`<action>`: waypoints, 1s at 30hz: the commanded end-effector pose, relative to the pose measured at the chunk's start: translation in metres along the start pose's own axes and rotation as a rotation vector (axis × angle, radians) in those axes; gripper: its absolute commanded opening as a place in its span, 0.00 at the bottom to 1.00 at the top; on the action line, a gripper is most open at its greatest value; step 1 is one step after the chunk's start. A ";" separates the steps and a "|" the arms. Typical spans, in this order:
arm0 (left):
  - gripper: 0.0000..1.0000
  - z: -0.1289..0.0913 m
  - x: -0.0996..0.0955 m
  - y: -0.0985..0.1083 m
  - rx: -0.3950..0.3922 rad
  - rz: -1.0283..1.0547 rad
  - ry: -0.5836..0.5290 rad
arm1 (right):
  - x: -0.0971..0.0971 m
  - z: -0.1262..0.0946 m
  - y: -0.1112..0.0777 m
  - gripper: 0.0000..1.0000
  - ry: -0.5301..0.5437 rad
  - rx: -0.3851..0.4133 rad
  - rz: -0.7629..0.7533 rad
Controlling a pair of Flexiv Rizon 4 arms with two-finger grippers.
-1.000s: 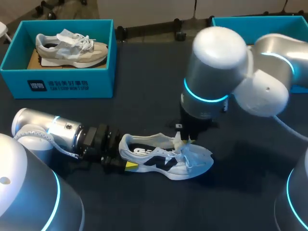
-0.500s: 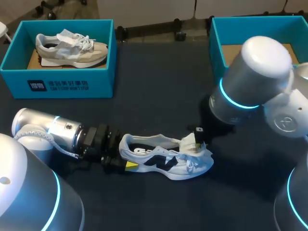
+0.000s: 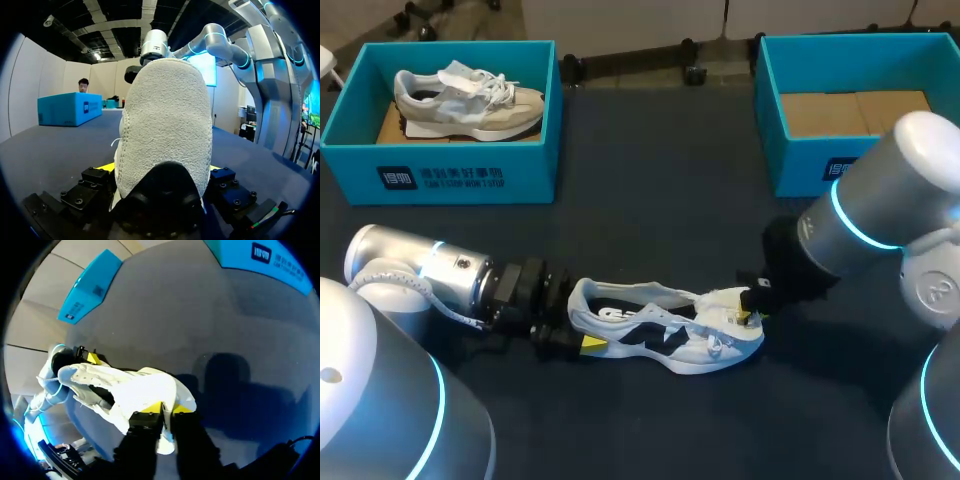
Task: Take the shoe out of the shoebox, open the shoe tongue, remove and reinsert the insole, then place the shoe into the shoebox
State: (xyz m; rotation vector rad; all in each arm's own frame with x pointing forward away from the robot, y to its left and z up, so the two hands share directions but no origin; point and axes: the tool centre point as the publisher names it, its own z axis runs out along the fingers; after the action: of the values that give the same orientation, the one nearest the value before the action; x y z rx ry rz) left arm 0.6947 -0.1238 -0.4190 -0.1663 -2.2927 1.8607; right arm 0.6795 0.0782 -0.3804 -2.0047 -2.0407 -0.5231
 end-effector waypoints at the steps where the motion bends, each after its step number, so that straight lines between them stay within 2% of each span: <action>1: 0.00 -0.001 0.001 0.001 0.000 0.000 -0.002 | -0.005 -0.007 -0.007 0.57 0.209 -0.008 -0.002; 2: 0.00 -0.001 0.001 0.001 0.000 0.000 -0.002 | -0.002 -0.014 -0.009 1.00 0.195 -0.013 -0.008; 5: 0.00 -0.001 0.001 0.001 0.000 0.000 -0.002 | 0.008 -0.032 -0.011 1.00 0.146 -0.022 -0.037; 9: 0.00 -0.001 0.001 0.001 0.000 0.000 -0.002 | 0.032 -0.064 -0.011 1.00 0.053 -0.023 -0.112; 18: 0.00 -0.001 0.001 0.001 0.000 0.000 -0.002 | 0.073 -0.112 -0.002 1.00 -0.172 0.047 -0.275; 25: 0.00 -0.001 0.001 0.001 0.000 0.000 -0.002 | 0.110 -0.138 0.001 1.00 -0.373 0.117 -0.527; 27: 0.00 -0.001 0.001 0.001 0.000 0.000 -0.002 | 0.126 -0.143 0.001 1.00 -0.402 0.111 -0.697; 28: 0.00 -0.001 0.001 0.001 0.000 0.000 -0.002 | 0.128 -0.144 0.001 0.88 -0.400 0.117 -0.739; 29: 0.00 -0.001 0.001 0.001 0.000 0.000 -0.002 | 0.133 -0.145 0.000 0.62 -0.400 0.120 -0.831; 30: 0.00 -0.001 0.001 0.001 0.000 0.000 -0.002 | 0.136 -0.145 0.000 0.48 -0.404 0.134 -0.875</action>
State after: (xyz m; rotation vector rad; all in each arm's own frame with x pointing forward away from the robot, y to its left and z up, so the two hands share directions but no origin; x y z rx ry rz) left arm 0.6947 -0.1231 -0.4196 -0.1661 -2.2927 1.8612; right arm 0.6606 0.1292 -0.2043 -1.4420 -2.6298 -0.4674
